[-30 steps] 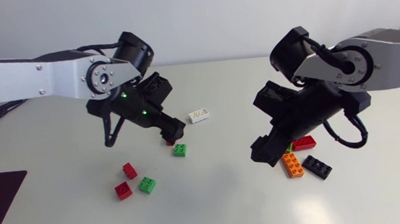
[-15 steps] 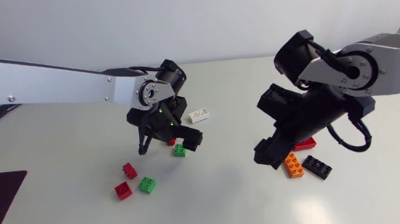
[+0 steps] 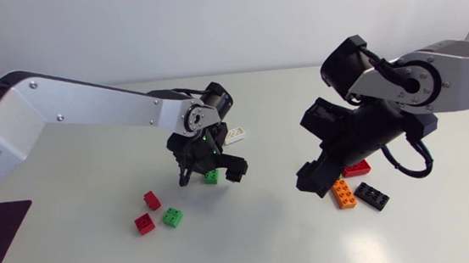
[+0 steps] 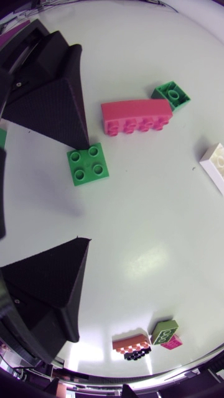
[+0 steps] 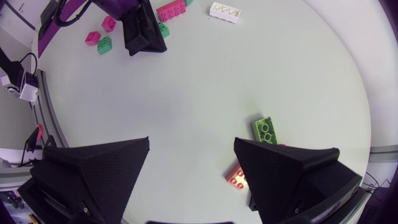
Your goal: Sort duplo bricks by size, large to the right and small to the left
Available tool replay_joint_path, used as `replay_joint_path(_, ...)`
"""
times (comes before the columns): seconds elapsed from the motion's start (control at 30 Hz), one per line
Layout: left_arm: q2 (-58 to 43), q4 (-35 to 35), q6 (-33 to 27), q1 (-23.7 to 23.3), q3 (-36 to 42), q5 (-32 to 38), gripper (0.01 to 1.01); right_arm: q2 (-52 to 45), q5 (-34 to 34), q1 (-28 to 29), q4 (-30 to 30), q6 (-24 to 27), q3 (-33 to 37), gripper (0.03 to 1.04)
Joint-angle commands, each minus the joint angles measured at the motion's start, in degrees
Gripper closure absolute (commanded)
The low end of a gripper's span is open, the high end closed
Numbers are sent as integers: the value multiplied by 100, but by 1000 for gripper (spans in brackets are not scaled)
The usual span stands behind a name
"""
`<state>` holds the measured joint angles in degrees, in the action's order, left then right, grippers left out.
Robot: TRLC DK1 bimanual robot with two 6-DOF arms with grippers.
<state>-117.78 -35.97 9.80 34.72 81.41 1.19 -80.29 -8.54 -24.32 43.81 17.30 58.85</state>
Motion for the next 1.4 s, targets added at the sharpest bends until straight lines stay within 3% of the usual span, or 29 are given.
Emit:
replay_joint_path(0.0,-211,19,259,70,156,4,48,-127,36,50,-57,-139,-102,85)
replay_joint_path(0.7,-457,-315,320,-352,481,188,62,-136,19,102,-57,-148,-102,85)
replay_joint_path(1.13,-650,-684,303,-343,657,180,120,-127,19,102,-57,-148,-163,85)
replay_joint_path(1.2,-641,-693,285,-352,657,162,249,-127,10,102,-66,-148,-181,85)
replay_joint_path(1.33,-633,-701,233,-343,657,118,721,-127,10,102,-66,-148,-207,85)
replay_joint_path(1.37,-624,-693,224,-334,640,109,728,-127,10,102,-66,-148,-207,85)
